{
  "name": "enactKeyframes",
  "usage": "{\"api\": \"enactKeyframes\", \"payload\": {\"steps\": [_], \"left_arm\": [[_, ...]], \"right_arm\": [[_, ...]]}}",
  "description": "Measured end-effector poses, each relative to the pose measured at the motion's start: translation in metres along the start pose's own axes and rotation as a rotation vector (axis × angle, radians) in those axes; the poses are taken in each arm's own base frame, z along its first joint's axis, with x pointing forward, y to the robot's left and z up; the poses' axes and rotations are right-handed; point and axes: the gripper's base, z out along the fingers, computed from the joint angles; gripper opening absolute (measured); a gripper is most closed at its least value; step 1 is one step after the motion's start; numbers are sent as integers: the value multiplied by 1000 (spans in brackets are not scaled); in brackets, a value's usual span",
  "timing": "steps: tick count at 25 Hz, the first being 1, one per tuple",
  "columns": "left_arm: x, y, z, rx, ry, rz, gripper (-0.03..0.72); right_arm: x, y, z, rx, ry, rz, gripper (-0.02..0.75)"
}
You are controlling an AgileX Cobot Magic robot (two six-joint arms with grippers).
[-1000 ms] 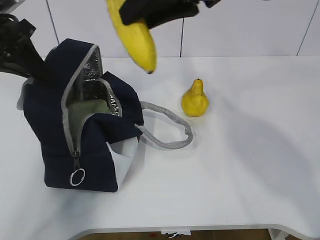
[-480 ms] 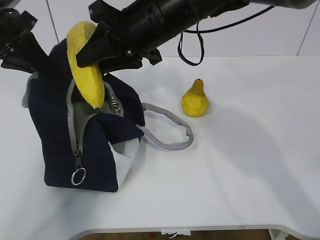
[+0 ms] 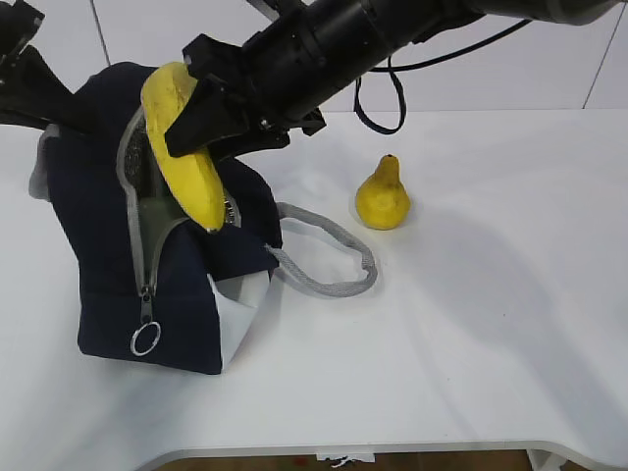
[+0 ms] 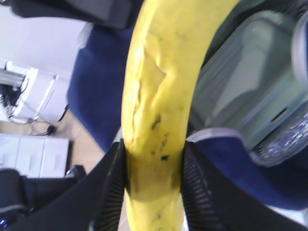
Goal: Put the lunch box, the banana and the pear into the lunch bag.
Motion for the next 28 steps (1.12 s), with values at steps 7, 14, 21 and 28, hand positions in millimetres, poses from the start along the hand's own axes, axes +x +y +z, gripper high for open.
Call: {"api": "enactKeyframes", "payload": {"steps": [7,14,21,28], "left_arm": [[-2,-4,0,45,-21,-21,-5],[-3,-6,0,64,-29,-28,-5],[-1,-14,7,75,-12,-8,-5],[0,-20,11,82,-1,5,-5]], "right_arm": [[0,-17,16,21,-4,24,277],[-5,-27,31,27,-23,52,278],[-11,-31,38,22,-36,104,277],[-12,-31,47,24,-37,119,295]]}}
